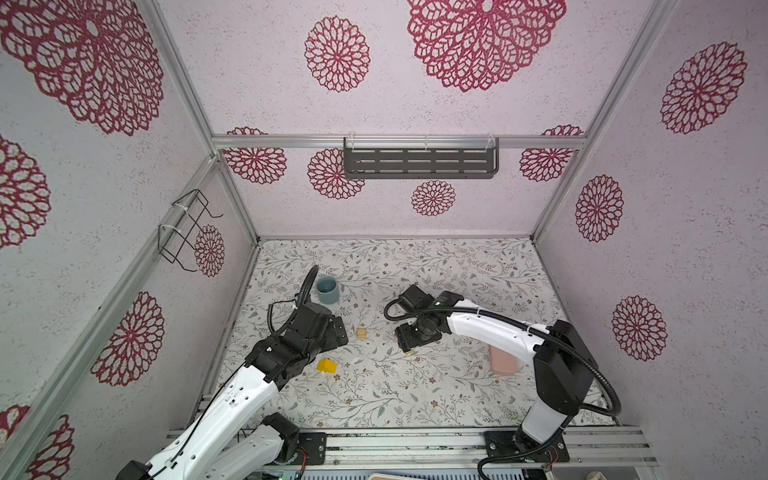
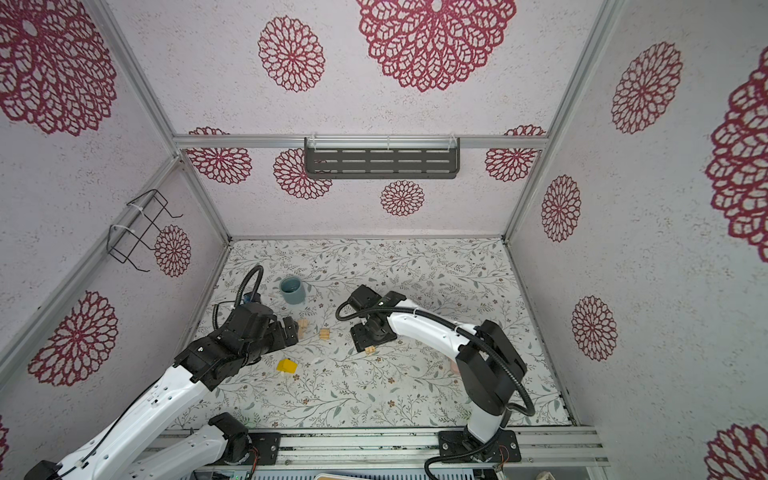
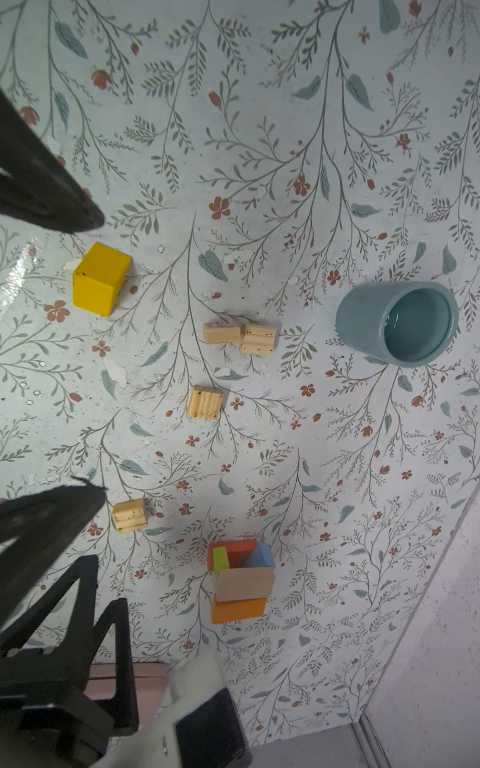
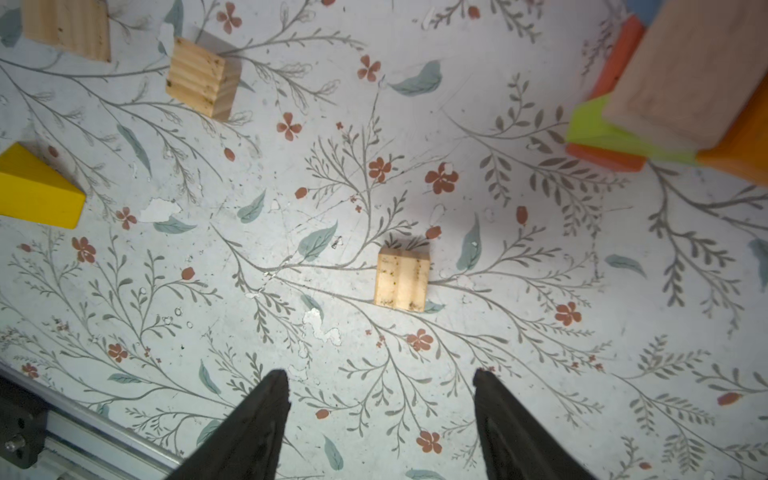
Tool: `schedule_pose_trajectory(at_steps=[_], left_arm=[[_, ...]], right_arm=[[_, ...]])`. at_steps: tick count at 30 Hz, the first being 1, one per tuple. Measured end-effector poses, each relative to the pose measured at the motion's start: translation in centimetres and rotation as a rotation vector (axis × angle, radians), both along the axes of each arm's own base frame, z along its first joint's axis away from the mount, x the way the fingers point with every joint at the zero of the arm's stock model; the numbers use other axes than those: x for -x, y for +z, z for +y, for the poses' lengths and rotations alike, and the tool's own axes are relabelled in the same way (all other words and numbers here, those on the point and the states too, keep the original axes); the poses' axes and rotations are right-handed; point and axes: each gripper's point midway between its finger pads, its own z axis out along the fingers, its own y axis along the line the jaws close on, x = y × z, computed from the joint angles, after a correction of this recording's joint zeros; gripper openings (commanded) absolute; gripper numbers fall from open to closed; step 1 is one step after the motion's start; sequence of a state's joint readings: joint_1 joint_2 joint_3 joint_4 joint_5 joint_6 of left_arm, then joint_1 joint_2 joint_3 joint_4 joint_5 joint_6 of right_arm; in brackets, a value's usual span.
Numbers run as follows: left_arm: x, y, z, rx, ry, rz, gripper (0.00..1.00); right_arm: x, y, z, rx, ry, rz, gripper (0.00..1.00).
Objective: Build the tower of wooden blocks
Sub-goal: 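Open and withdraw the left gripper while the right gripper reaches for a pine cube, then grasp the small pine cube with the right gripper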
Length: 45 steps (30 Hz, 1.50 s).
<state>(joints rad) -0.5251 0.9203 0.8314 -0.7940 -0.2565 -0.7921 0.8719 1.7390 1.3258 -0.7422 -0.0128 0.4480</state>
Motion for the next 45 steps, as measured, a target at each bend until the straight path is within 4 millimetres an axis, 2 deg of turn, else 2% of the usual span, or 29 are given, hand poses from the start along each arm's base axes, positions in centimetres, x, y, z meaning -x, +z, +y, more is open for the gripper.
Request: schedule_pose_trajectory(at_steps=[9,16,28,45], left_arm=[[0.9,-1.9,-0.2,0.022,-0.044,0.074,0.97],[1.3,-1.3,-0.2,0.052,-0.050,0.047,0.97],[1.1,-1.7,-0.2,0.055,-0.046,0.069,0.97],[0.9,-2.0,0.2,0.037,-0.030,0.074,0.97]], right_arm=[[-0.9,-2.1,1.1,0.070,-0.006,0.004,0.65],[-0.8,-3.8,1.0,0.125,0.007,0.022,0.63],[-0.8,-4.8,0.4,0.176,0.045,0.019,0.54],[-1.1,-6.3,0.9,0.174,0.056,0.017,0.45]])
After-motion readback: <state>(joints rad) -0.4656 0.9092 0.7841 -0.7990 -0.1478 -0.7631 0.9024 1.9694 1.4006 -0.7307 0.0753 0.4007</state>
